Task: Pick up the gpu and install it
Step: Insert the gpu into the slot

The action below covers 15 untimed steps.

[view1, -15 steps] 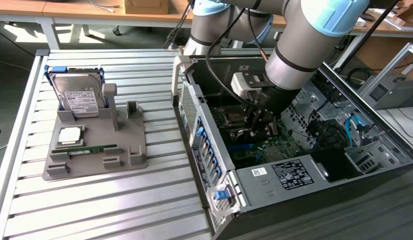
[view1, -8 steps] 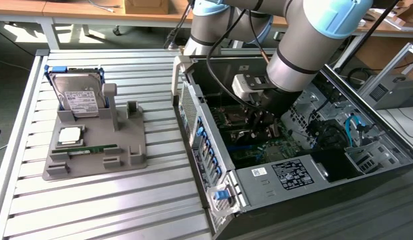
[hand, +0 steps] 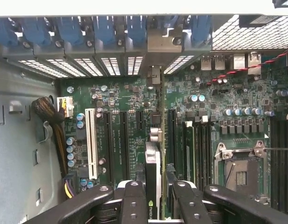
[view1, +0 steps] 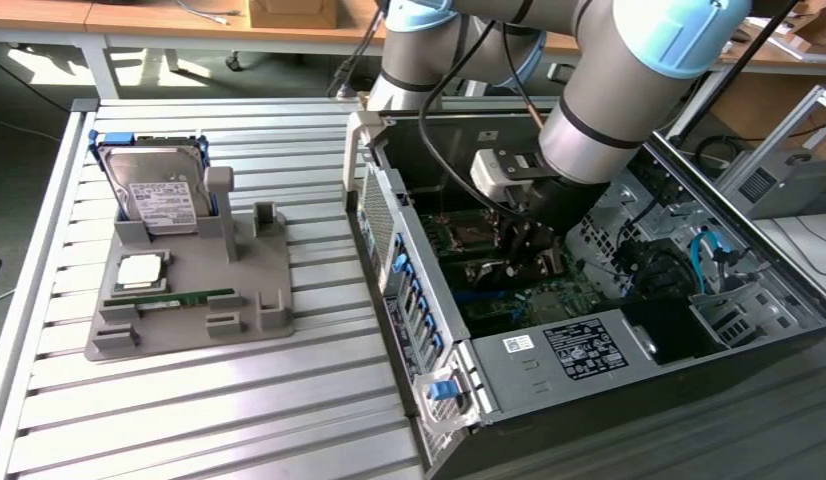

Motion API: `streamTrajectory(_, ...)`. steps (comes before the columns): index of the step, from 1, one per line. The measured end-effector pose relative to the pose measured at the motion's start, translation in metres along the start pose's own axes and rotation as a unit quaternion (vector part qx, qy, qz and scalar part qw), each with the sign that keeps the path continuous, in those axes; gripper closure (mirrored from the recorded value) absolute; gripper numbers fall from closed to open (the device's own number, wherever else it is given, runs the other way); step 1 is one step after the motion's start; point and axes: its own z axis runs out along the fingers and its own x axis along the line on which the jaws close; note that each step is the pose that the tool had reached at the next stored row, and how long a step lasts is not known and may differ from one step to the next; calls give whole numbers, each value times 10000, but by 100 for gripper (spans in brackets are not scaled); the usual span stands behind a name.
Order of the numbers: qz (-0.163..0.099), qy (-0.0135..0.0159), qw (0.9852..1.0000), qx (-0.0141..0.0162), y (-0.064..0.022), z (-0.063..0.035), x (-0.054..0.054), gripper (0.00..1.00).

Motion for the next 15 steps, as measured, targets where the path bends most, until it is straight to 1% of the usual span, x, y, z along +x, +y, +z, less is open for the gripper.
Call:
streamTrajectory(3,0,27,10000,1,1,6,-14,73)
streamTrajectory(5,1,57,10000,2,1,11,-31,73)
streamTrajectory(6,2,91,10000,3,2,14,-42,73)
streamTrajectory(7,3,155,9999,6,2,16,-54,73)
streamTrajectory(9,5,246,9997,10,3,17,-67,73)
streamTrajectory(10,6,276,9996,11,2,17,-71,73)
streamTrajectory(11,5,280,9996,11,2,17,-73,73)
streamTrajectory(15,7,281,9996,11,4,21,-104,73)
